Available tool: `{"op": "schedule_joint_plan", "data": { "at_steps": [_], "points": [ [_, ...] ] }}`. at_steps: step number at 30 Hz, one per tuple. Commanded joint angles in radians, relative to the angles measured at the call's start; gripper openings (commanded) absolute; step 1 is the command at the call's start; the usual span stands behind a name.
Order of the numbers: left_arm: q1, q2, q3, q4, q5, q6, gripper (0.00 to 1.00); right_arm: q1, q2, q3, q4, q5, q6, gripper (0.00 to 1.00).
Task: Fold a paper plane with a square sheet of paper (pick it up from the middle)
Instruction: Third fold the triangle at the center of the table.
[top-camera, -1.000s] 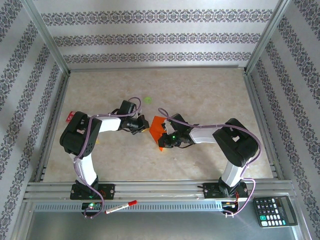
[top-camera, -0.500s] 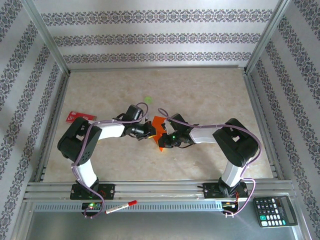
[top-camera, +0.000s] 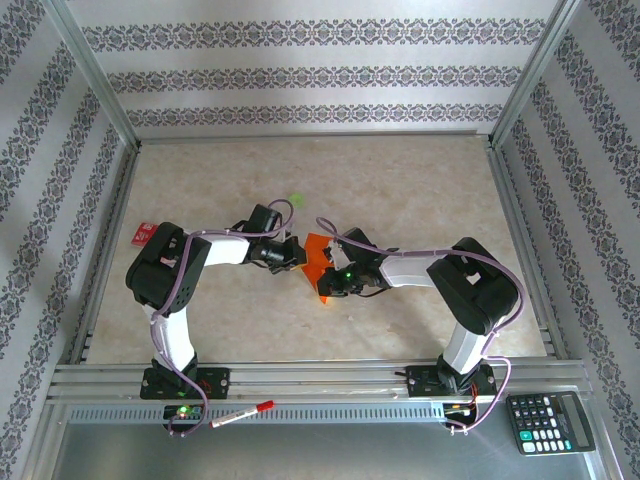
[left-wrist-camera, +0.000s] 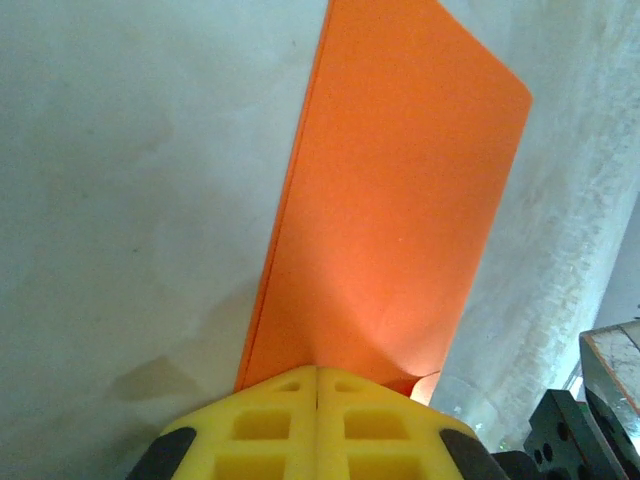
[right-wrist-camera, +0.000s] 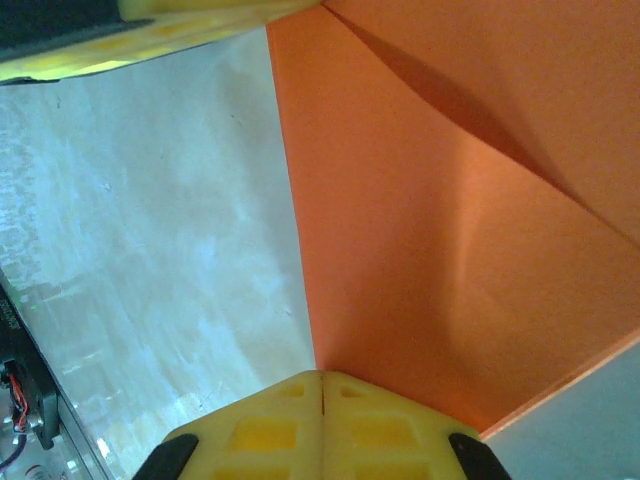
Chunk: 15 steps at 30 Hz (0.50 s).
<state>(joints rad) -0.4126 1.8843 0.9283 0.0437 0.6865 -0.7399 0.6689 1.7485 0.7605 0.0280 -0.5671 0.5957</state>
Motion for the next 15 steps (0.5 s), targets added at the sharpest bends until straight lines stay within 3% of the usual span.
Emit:
{"op": "schedule_joint_plan", "data": {
  "at_steps": [1, 9, 15],
  "points": [
    [0.044, 0.025, 0.02, -0.051, -0.055, 0.049, 0.02, -0.011, 0.043, -0.066, -0.216, 0.074, -0.029, 0.0],
    [0.074, -0.047, 0.014, -0.041, -0.044, 0.029, 0.05, -0.011, 0.04, -0.073, -0.215, 0.074, -0.026, 0.0],
    [-0.009, -0.144, -0.076, 0.033, -0.002, -0.053, 0.07, -0.007, 0.013, -0.085, -0.215, 0.083, -0.019, 0.0]
  ]
}}
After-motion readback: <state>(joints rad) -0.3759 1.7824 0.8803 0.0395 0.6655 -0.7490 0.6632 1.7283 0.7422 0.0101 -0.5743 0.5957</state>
